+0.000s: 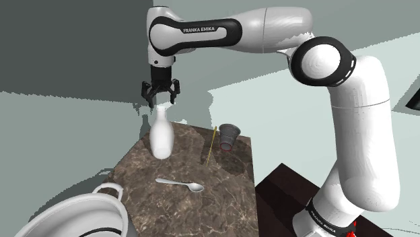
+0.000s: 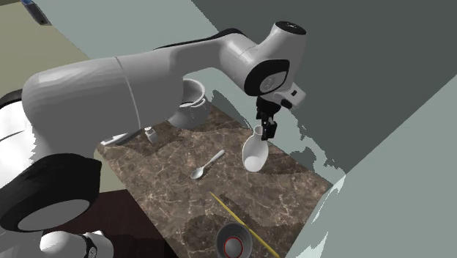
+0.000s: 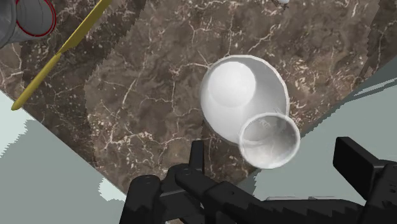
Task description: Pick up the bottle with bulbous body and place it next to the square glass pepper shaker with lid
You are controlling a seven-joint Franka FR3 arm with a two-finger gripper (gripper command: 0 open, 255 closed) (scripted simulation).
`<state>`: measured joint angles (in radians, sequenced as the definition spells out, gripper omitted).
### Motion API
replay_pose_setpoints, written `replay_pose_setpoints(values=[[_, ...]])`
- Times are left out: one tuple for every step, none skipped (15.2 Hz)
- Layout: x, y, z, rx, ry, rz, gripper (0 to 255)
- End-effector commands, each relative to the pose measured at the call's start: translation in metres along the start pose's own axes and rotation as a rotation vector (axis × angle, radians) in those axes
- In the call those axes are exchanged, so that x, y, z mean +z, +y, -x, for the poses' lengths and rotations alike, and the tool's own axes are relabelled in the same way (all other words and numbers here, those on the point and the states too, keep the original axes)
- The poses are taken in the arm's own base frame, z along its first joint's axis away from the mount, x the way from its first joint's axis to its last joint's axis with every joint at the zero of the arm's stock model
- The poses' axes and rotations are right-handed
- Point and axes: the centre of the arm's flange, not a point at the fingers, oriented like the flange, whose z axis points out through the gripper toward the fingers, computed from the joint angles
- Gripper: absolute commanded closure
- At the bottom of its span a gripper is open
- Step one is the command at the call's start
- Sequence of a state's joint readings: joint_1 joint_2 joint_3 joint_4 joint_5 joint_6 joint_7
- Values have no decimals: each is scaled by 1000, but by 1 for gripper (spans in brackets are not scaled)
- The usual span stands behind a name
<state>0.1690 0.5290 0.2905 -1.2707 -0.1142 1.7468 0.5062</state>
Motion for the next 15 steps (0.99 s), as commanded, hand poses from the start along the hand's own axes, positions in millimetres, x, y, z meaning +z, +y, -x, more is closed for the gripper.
replay_pose_setpoints(values=[[11, -3, -4, 1, 0, 1, 0], [16, -3, -4, 1, 0, 1, 0], [22, -3, -4, 1, 0, 1, 0], [27, -3, -4, 1, 0, 1, 0], [32, -3, -4, 1, 0, 1, 0], [37, -3, -4, 1, 0, 1, 0], [40, -3, -4, 1, 0, 1, 0], [40, -3, -4, 1, 0, 1, 0], [40, -3, -4, 1, 0, 1, 0], [40, -3, -4, 1, 0, 1, 0], [40, -3, -4, 1, 0, 1, 0], [40, -3, -4, 1, 0, 1, 0], [40, -3, -4, 1, 0, 1, 0], [40, -3, -4, 1, 0, 1, 0], [40, -3, -4, 1, 0, 1, 0]])
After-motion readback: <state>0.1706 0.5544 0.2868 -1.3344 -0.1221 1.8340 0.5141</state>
